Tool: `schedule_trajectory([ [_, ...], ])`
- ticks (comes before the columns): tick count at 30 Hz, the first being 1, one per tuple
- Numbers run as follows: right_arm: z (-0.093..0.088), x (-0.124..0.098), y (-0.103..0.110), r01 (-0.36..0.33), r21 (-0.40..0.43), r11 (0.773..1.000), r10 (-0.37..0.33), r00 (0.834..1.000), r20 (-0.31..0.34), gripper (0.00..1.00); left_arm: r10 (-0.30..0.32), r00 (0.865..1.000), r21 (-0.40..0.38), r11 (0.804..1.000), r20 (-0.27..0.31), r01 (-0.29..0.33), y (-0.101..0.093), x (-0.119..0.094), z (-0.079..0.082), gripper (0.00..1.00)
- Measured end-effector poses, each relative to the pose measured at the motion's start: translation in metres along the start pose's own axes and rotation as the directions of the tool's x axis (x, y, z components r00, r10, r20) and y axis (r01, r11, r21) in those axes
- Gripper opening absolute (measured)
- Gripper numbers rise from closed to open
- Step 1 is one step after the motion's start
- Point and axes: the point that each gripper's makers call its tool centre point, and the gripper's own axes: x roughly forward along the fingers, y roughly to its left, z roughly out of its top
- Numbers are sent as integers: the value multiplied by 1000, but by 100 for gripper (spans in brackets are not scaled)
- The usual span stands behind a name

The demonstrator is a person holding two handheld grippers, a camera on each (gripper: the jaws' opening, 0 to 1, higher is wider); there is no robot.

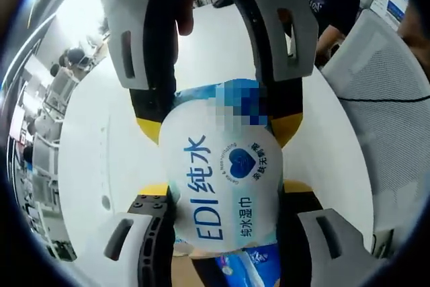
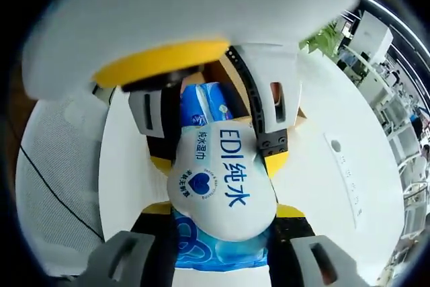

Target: Operate the shoe box by opening the lid, removing the specified soft item, and placing it in the target area until the item is outside and the box remains undamaged.

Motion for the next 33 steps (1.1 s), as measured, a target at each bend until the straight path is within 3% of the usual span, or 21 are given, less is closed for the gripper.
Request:
schedule_trajectory([
  [14,-8,25,-27,-44,-28,999,45,999,4,50,-3,1000,-48,999,-9,3,13,17,-12,60],
  [33,-15,49,-40,-97,-58,994,98,995,29,51,-9,999,-103,995,-43,4,27,40,-32,60],
])
